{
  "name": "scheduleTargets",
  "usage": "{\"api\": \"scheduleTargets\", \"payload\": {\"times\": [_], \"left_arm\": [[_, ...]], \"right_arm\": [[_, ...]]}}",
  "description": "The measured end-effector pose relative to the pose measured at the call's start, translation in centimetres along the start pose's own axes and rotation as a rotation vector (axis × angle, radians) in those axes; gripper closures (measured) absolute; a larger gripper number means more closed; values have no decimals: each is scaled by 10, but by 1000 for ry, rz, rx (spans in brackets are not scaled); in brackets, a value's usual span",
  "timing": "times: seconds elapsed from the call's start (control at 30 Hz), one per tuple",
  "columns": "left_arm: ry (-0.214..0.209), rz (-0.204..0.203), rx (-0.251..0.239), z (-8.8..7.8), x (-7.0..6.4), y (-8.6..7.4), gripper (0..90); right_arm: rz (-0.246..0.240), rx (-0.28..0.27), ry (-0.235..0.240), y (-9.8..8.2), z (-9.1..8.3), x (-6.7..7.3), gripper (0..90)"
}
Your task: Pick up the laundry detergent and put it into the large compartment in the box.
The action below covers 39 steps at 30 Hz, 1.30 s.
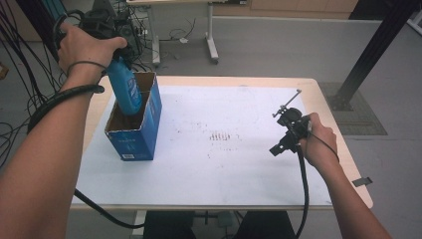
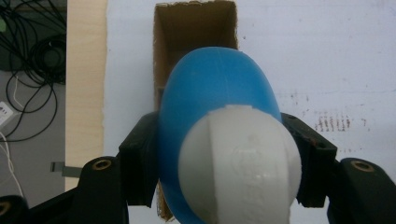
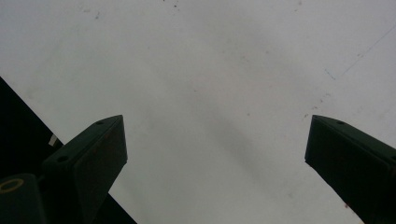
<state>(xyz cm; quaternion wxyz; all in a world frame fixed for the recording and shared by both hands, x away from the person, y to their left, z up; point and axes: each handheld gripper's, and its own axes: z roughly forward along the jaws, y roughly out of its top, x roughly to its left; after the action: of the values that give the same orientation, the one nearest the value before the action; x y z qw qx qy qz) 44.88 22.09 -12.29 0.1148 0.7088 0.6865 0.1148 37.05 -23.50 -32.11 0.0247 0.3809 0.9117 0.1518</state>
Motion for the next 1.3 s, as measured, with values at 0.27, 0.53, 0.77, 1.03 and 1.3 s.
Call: {"api": "scheduleTargets", "payload": {"times": [0.27, 0.53, 0.77, 1.03, 1.3], "left_arm": [[-10, 6, 22, 16, 2, -9, 379], [-10, 10, 41, 34, 2, -16, 379], [-14, 2, 53, 47, 4, -21, 379], [3, 4, 66, 65, 4, -27, 379], [-7, -6, 59, 76, 9, -33, 379]], "right_arm": [[-1, 0, 2, 1, 1, 1, 50], [1, -2, 1, 1, 1, 2, 50], [-1, -4, 2, 0, 2, 1, 50], [2, -7, 6, 0, 3, 1, 51], [5, -4, 4, -1, 4, 1, 50]]}}
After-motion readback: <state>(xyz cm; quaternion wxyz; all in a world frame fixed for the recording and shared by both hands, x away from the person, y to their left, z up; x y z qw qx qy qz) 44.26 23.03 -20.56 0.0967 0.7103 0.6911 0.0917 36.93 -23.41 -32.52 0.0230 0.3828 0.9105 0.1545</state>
